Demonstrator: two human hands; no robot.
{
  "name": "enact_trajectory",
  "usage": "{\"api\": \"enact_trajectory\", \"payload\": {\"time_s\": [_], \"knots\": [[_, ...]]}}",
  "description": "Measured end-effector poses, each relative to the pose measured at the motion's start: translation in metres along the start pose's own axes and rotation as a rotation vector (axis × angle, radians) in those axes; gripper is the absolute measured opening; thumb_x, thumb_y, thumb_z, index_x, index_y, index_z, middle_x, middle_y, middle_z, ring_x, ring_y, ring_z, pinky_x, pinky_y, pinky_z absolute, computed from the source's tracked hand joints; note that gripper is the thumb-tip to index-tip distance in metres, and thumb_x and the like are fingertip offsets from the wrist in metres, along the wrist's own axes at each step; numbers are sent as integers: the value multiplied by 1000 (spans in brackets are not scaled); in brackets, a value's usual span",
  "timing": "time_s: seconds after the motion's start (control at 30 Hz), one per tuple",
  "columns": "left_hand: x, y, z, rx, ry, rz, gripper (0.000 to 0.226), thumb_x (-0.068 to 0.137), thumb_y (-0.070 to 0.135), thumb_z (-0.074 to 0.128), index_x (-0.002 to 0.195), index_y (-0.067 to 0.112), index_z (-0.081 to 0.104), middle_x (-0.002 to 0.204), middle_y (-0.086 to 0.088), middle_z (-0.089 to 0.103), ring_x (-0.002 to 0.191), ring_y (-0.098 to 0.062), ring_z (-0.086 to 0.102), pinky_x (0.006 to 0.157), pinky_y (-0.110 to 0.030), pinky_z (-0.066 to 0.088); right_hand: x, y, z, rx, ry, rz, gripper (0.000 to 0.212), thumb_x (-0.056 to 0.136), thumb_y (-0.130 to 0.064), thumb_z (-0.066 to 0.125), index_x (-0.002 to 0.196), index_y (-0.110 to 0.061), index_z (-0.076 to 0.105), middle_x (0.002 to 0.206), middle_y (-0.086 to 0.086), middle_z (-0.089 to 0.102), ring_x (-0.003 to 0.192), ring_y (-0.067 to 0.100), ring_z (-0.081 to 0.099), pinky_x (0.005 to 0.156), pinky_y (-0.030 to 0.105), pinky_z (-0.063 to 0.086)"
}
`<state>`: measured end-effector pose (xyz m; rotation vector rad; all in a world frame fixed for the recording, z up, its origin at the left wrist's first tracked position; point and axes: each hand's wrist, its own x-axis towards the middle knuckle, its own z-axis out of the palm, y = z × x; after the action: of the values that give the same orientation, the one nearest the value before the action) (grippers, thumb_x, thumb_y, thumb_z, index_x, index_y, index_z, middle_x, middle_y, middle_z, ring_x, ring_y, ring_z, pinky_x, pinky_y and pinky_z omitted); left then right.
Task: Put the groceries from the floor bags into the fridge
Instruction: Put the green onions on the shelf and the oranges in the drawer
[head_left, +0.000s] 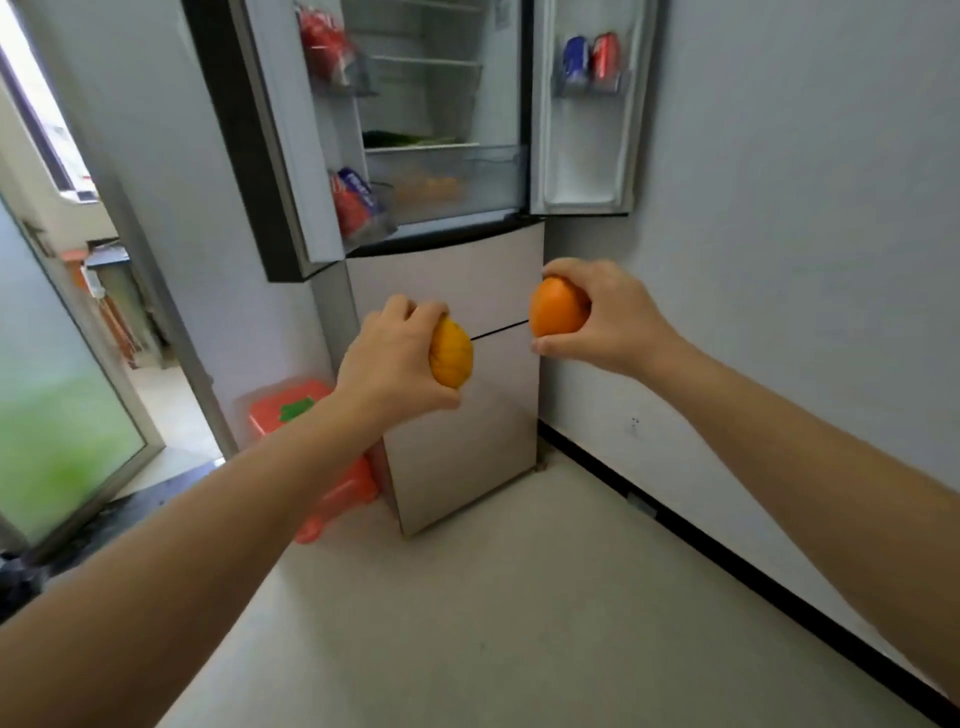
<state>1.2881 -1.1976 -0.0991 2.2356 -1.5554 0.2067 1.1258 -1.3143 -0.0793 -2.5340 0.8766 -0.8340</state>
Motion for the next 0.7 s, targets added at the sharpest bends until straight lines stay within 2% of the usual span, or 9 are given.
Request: {"api": "enact_trajectory", "payload": {"time_s": [0.1,0.2,0.3,0.43,0.53,0.63,0.7], "knots": [[66,35,0,-4,56,-61,90,68,26,79,142,19,29,135,-9,40,123,-29,42,98,-39,40,55,36,-37,65,45,-50,71,71,-22,78,129,-16,39,132,10,43,109,23,46,82,24,34],[128,59,1,-80,111,-129,85,69,22,80,138,15,31,133,-10,44,120,-28,46,94,-37,41,108,69,-62,99,52,-85,71,71,-22,79,127,-13,36,128,7,43,98,14,38,77,25,35],[186,67,5,-87,163,-176,79,67,24,81,131,15,36,128,-9,46,116,-27,48,92,-37,43,162,98,-72,78,40,-160,70,69,-24,79,126,-17,39,130,7,42,98,12,37,66,16,34],[262,58,9,-30,210,-187,76,66,26,81,128,15,39,127,-8,48,114,-27,50,95,-39,47,238,125,-67,79,41,-221,72,70,-24,79,129,-22,38,133,7,40,101,13,36,79,24,35],[320,39,11,-19,253,-204,75,67,26,81,128,16,39,127,-7,49,115,-27,49,95,-40,47,303,137,-57,62,59,-271,73,70,-23,78,132,-21,38,134,8,40,102,13,35,82,25,34],[383,14,10,-1,295,-210,69,71,25,78,128,15,40,125,-8,48,112,-26,49,89,-36,45,376,145,-44,27,102,-317,73,70,-24,79,131,-18,40,134,9,43,109,19,43,83,25,34],[427,-4,3,-1,307,-226,68,69,36,77,124,14,42,118,-5,48,108,-25,49,87,-36,44,429,147,-37,21,133,-335,72,70,-25,79,131,-18,41,133,8,44,116,24,46,85,27,37]]}}
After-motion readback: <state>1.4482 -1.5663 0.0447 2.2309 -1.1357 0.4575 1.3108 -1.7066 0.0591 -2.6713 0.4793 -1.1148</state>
